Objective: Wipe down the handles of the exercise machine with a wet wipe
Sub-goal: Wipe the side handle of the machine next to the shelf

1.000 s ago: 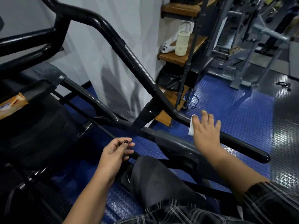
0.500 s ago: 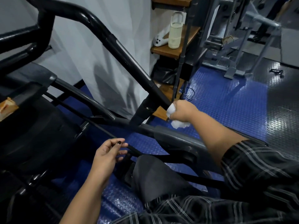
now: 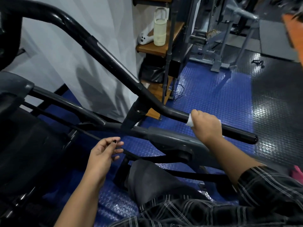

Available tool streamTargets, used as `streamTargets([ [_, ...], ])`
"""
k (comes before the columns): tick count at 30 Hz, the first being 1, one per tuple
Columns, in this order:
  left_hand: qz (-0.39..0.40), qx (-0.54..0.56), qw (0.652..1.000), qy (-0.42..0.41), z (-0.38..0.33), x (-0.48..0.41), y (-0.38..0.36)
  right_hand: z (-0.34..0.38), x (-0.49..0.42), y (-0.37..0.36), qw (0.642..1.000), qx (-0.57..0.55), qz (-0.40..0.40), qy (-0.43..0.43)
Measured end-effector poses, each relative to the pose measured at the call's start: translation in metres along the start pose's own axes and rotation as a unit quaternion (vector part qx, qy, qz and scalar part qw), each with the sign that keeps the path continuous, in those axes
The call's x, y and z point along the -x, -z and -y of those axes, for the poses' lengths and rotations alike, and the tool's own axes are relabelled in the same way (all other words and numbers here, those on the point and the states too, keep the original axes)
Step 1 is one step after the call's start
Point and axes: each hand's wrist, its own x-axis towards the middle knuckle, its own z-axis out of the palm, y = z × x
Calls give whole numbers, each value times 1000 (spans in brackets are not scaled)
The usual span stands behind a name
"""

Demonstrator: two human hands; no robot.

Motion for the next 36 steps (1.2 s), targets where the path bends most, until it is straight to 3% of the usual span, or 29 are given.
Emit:
streamTargets([
  [11, 15, 4, 1000, 3, 9, 8, -10, -81, 64, -15, 988, -9, -113, -109],
  [13, 15, 5, 1000, 0, 10, 11, -11, -87, 67, -9, 989, -6, -70, -133],
  [17, 11, 11, 1000, 0, 14, 14, -8, -95, 53, 7, 980, -4, 115, -163],
  [20, 8, 11, 1000, 2, 17, 16, -6, -95, 49, 10, 980, -22, 128, -153],
  [24, 10, 13, 1000, 3, 18, 18, -5, -70, 39, 11, 987, -28, 101, -123],
  [31, -13, 13, 1000, 2, 18, 17, 5, 40, -36, 22, 990, -90, 103, -18],
  [36, -34, 13, 999, 13, 19, 14, 17, 86, -72, 17, 984, -148, 96, 4],
])
